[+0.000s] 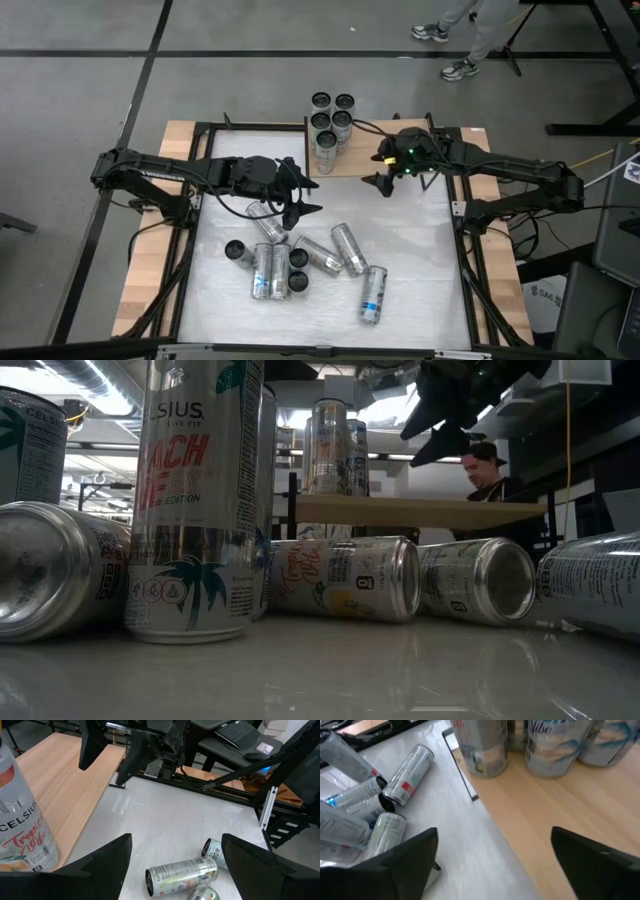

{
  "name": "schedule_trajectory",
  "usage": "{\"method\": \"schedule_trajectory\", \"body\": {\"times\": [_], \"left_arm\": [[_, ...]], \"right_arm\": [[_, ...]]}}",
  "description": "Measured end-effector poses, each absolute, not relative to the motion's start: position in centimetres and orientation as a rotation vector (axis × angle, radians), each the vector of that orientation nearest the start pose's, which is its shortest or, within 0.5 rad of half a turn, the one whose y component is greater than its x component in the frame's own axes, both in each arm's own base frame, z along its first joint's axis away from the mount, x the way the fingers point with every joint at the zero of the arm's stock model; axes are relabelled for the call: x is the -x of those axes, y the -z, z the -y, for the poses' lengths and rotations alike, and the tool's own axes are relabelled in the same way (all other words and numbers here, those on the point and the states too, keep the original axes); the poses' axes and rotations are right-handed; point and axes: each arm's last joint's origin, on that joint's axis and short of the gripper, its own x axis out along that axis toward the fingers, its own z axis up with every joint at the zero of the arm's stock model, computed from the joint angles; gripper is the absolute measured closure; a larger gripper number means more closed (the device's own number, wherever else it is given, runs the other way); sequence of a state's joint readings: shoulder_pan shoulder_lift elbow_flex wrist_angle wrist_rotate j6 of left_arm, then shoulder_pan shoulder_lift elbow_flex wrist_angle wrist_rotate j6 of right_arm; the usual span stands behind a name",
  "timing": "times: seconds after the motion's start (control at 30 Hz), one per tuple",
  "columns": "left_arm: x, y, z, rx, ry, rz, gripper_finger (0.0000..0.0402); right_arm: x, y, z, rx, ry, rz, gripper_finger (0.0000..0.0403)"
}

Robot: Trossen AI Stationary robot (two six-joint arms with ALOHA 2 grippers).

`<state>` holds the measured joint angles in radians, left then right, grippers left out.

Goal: Place canned beverage on shelf
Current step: Put the left blue soda can on the shelf aligned with the other blue soda cans

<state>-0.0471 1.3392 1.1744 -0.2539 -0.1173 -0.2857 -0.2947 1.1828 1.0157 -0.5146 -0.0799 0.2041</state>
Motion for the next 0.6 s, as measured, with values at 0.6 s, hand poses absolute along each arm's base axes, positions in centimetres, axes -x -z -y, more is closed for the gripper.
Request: {"method": "schedule_trajectory", "body": {"times": [0.6], "left_arm": [[-29.9, -34.0, 1.1, 0.247, -0.128, -0.404, 0.0098]], "right_arm": [[-22.8, -29.3, 2.9, -0.747, -0.04, -0.92, 0.0054]]}}
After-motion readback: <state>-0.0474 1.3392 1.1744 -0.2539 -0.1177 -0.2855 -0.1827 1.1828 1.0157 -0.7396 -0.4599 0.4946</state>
